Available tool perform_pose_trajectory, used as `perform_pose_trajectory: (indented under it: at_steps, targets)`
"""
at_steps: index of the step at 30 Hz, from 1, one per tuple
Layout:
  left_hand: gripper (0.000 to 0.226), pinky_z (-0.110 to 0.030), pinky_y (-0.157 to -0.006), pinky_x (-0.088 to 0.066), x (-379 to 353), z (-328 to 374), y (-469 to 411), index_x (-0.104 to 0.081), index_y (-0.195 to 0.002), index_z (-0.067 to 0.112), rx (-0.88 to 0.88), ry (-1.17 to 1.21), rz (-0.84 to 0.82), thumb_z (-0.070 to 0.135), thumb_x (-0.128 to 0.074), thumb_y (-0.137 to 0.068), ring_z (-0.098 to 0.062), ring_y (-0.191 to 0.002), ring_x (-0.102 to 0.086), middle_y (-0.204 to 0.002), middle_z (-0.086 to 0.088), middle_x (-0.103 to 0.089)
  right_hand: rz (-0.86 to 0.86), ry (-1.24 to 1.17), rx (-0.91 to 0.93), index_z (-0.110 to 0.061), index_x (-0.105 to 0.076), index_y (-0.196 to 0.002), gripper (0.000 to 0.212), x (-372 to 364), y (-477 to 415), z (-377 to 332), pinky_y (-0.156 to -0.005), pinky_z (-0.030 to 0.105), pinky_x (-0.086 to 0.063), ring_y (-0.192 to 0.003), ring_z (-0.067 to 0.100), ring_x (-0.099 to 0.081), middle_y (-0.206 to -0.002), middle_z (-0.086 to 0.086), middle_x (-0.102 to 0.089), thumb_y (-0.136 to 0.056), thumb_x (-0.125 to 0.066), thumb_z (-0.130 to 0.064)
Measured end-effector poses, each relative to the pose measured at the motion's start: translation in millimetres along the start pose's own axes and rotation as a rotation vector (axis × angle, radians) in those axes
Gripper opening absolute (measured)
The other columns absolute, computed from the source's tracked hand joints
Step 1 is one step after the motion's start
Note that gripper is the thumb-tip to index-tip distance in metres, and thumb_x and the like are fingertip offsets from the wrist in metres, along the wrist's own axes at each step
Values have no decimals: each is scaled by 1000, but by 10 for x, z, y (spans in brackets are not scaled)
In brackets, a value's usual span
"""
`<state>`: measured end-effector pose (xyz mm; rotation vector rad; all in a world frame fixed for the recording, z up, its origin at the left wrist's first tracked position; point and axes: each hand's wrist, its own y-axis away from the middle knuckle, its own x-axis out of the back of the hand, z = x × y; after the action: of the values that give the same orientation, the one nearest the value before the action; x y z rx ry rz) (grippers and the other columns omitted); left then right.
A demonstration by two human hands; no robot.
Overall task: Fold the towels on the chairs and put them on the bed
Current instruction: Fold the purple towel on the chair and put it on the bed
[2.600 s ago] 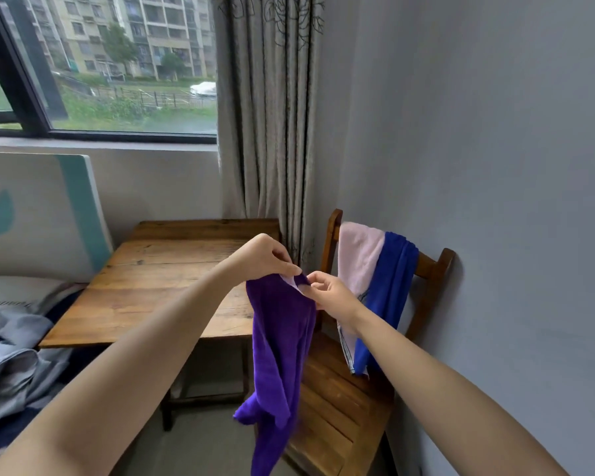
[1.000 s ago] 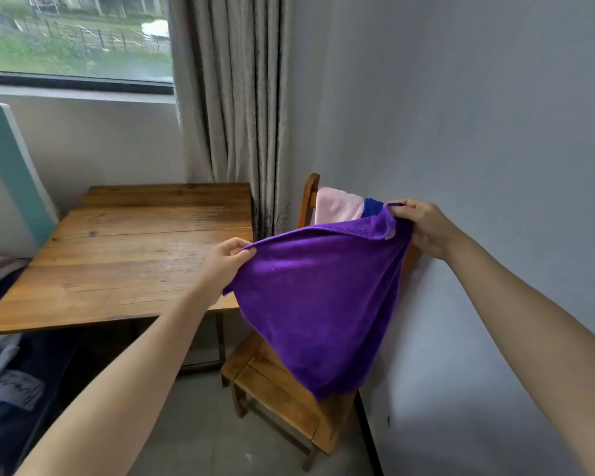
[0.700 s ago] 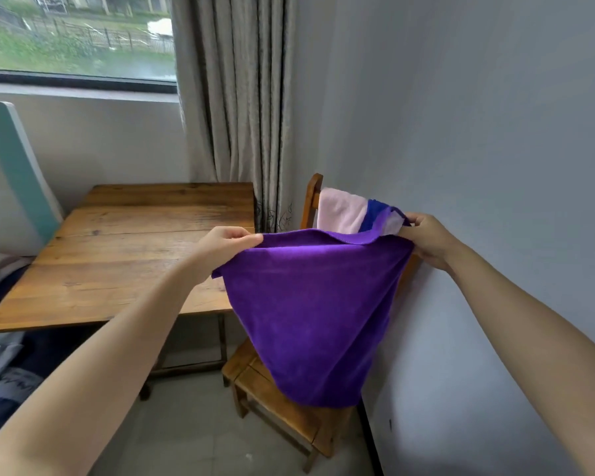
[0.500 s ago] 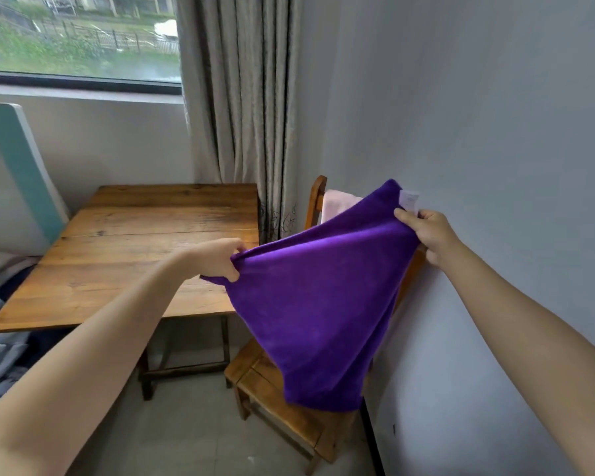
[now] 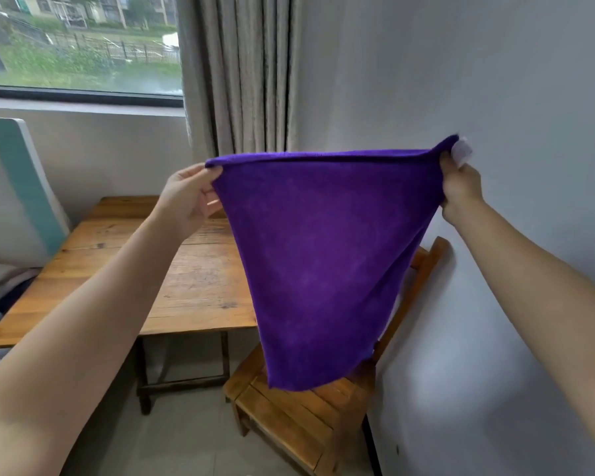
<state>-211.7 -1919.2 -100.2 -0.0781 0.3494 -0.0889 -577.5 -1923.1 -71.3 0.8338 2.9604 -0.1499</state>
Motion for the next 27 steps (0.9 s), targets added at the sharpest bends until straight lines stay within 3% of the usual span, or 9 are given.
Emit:
perform_pose_trajectory:
  at_steps: [2,4,8,11,14,16,19,21,27]
  targets:
    - [29,-26,-64,-54,-108,100,-8,-70,-72,17,-56,69,9,11,-50,-92,-12,-63,-65,-68,0,-71,13,6,15,-19,-57,-87,20,-10,-39,-98,-68,22,-49,-76,9,-56,-84,-6,-59,-96,-48,-34]
    - [30,-27,-64,-53,-164,172,41,-70,-71,18,-98,85,7,13,-50,-93,-12,-63,-64,-67,1,-70,0,14,16,-15,-57,-100,26,10,-40,-145,-75,22,-51,-83,9,-57,-91,-6,-59,-96,-45,-38]
    - [28,-26,-60,-53,-123,127,275,-69,-75,19,-67,63,27,17,-47,-93,-11,-59,-64,-65,4,-69,-53,96,-10,-15,-53,-114,36,139,82,-50,-87,26,-50,-98,13,-57,-105,-5,-59,-96,-43,-44]
    - [35,-21,-56,-50,-21,-136,575,-71,-68,20,43,47,91,17,-46,-93,-9,-55,-63,-62,5,-67,-101,185,-64,-19,-55,-97,28,303,271,207,-83,27,-49,-90,12,-57,-91,-8,-59,-95,-43,-44]
    - [37,-14,-47,-47,37,-519,931,-68,-68,19,210,9,197,15,-42,-95,-6,-45,-60,-52,7,-64,-103,229,-127,-13,-56,-105,29,498,477,629,-73,23,-48,-84,11,-57,-89,-7,-59,-96,-44,-38]
    - [24,-14,-43,-47,62,-814,1185,-59,-79,20,340,-2,280,17,-42,-96,-6,-43,-60,-49,6,-63,-87,277,-168,-7,-54,-121,38,650,621,977,-75,23,-47,-92,15,-57,-102,-1,-62,-97,-44,-35]
    - [13,-16,-40,-47,174,-1355,1568,-56,-89,16,486,-8,380,16,-45,-95,-9,-41,-60,-50,2,-65,-73,399,-266,-6,-49,-130,46,895,915,1510,-91,32,-45,-111,27,-55,-127,12,-56,-97,-43,-38]
    - [11,-18,-42,-49,234,-1701,1840,-58,-92,15,563,-28,437,14,-47,-94,-11,-43,-62,-53,2,-66,-64,453,-347,-3,-50,-128,46,1067,1133,1829,-95,36,-43,-115,32,-53,-128,16,-55,-97,-44,-36]
    - [17,-18,-41,-47,286,-2349,2451,-59,-82,13,735,-77,573,9,-48,-94,-12,-42,-60,-52,1,-63,-27,495,-523,3,-50,-123,39,1438,1706,2489,-83,31,-41,-110,34,-53,-125,21,-55,-97,-45,-26]
